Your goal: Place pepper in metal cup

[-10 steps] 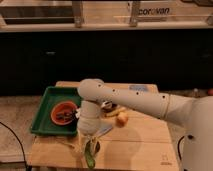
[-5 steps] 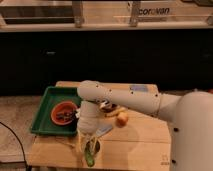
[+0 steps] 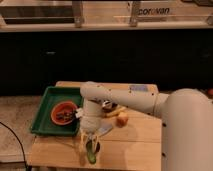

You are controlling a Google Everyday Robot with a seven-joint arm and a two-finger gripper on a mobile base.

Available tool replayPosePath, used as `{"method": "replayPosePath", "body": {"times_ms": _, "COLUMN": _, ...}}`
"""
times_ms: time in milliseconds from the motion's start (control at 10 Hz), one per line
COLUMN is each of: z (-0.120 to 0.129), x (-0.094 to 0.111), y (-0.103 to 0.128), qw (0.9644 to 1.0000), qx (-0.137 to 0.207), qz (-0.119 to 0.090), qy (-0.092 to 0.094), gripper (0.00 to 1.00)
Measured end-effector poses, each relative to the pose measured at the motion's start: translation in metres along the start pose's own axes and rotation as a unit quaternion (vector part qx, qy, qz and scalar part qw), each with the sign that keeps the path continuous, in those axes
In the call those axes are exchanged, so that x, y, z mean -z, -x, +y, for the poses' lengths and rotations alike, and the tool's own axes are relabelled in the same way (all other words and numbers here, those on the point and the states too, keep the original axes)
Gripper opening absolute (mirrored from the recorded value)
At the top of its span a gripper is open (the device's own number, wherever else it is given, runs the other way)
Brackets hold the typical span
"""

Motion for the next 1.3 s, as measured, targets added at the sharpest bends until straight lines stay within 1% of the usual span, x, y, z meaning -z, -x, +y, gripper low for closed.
{"method": "replayPosePath", "body": {"times_ms": 100, "z": 0.004, "x": -0.005, "y": -0.005, "qw": 0.9999, "qx": -0.006, "qz": -0.013, "qy": -0.001, "gripper": 0.10}}
{"method": "replayPosePath", "body": {"times_ms": 400, "z": 0.010, "x": -0.007, "y": -0.011, "qw": 0.9993, "qx": -0.018, "qz": -0.034, "qy": 0.002, "gripper": 0.10}}
{"method": "replayPosePath", "body": {"times_ms": 600, "z": 0.011, "x": -0.002, "y": -0.013, "qw": 0.9989, "qx": -0.024, "qz": -0.040, "qy": 0.006, "gripper": 0.10}}
{"method": "replayPosePath", "body": {"times_ms": 1000, "z": 0.016, "x": 0.006, "y": -0.018, "qw": 0.9979, "qx": -0.040, "qz": -0.051, "qy": 0.007, "gripper": 0.10}}
{"method": "replayPosePath", "body": {"times_ms": 1100, "z": 0.019, "x": 0.009, "y": -0.020, "qw": 0.9973, "qx": -0.049, "qz": -0.055, "qy": 0.009, "gripper": 0.15}}
{"method": "replayPosePath", "body": {"times_ms": 1200, "z": 0.019, "x": 0.010, "y": -0.021, "qw": 0.9969, "qx": -0.053, "qz": -0.058, "qy": 0.010, "gripper": 0.22}}
{"method": "replayPosePath", "body": {"times_ms": 1300, "z": 0.019, "x": 0.012, "y": -0.021, "qw": 0.9965, "qx": -0.056, "qz": -0.061, "qy": 0.012, "gripper": 0.32}}
